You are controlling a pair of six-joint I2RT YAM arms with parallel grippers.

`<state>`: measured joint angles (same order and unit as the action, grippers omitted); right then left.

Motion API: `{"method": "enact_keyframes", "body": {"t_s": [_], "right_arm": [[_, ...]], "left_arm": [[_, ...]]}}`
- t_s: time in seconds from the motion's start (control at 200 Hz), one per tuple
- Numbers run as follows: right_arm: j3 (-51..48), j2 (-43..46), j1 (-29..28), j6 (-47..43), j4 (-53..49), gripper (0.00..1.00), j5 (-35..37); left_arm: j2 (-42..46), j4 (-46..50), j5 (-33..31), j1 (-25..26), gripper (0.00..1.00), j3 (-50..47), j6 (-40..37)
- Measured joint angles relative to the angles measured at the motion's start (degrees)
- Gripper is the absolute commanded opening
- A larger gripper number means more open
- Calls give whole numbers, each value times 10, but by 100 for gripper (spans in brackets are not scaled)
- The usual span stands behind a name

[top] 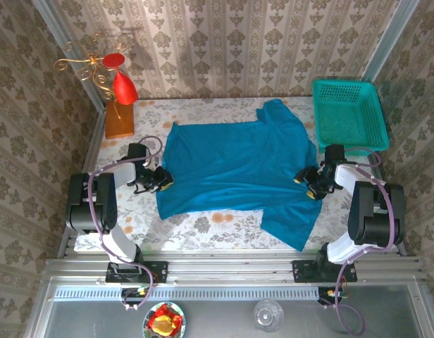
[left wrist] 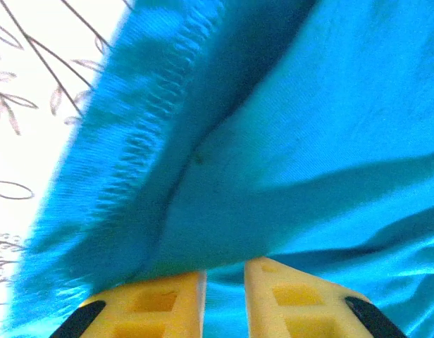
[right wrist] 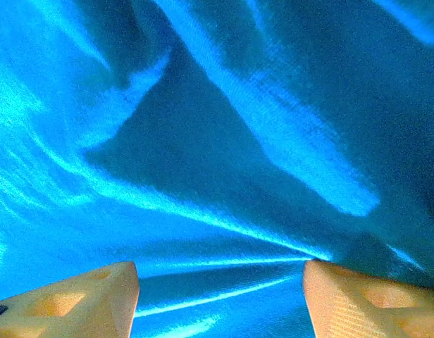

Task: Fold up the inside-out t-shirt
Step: Smooth out the T-shirt at the center of the table.

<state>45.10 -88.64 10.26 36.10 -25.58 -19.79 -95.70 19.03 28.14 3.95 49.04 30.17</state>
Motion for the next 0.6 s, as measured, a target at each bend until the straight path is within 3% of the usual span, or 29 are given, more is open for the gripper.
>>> {"method": "enact_keyframes", "body": {"t_s": [0.225, 0.6], "right_arm": [[-10, 40, 0, -23, -24, 63, -6], [-10, 73, -35, -62, -81, 63, -13]], "left_arm": [[11, 68, -57, -1, 28, 86, -36], [-146, 173, -180, 63, 31, 266, -146]]}}
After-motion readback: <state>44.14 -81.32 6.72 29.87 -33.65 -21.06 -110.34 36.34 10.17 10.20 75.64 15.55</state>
